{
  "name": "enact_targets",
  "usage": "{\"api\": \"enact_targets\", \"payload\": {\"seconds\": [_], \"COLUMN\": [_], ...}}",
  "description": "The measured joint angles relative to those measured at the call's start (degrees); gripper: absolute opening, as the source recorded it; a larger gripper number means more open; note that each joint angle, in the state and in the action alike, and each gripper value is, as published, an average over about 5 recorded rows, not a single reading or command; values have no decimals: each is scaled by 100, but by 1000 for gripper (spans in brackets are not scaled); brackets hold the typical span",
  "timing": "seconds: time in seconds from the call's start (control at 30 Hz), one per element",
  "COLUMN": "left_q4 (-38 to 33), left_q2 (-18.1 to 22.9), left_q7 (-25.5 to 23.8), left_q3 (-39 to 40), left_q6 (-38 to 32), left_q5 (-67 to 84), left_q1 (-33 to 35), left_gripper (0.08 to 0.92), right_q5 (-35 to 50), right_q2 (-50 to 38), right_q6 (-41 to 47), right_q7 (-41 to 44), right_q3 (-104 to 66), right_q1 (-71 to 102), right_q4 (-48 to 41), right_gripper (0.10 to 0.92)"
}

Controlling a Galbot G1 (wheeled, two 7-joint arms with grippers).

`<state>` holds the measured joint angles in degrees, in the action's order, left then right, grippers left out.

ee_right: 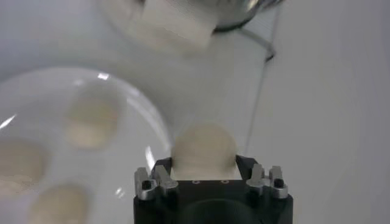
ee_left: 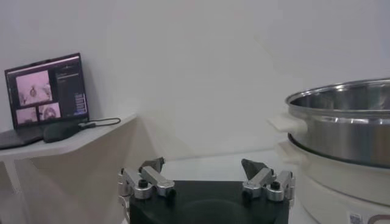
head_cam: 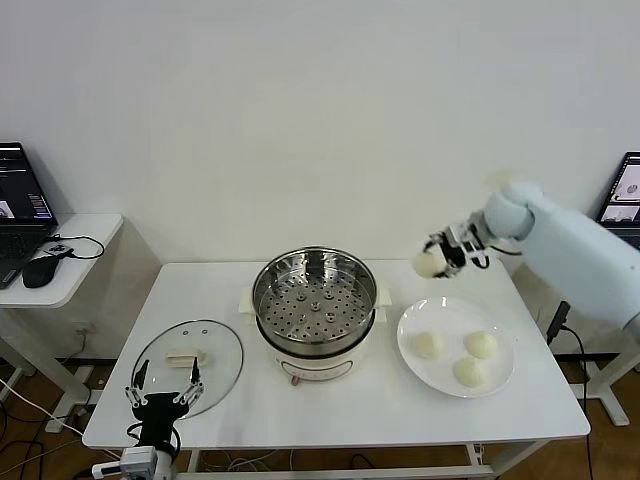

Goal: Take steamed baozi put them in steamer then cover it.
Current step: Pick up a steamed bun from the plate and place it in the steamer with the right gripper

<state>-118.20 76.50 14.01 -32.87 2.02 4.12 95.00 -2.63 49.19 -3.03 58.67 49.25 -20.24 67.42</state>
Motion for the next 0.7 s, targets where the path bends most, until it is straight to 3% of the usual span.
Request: {"api": "enact_targets", "payload": {"seconds": [0.3, 0.7], "left_q4": [18, -26], "left_q2": [-11, 17], "left_q7": [13, 15], "left_q3": [-101, -249], "left_q6": [-3, -4], "left_q5": [58, 63], "left_q1": [22, 74], "left_gripper": [823, 823], "right_q5": [299, -139], "right_q2": [819, 1888], "right_q6": [-303, -1038], "right_q7": [-232, -478], "right_q3": [725, 1432], "right_q1": [-634, -627], "right_q4": [51, -315], "right_gripper": [670, 670]}}
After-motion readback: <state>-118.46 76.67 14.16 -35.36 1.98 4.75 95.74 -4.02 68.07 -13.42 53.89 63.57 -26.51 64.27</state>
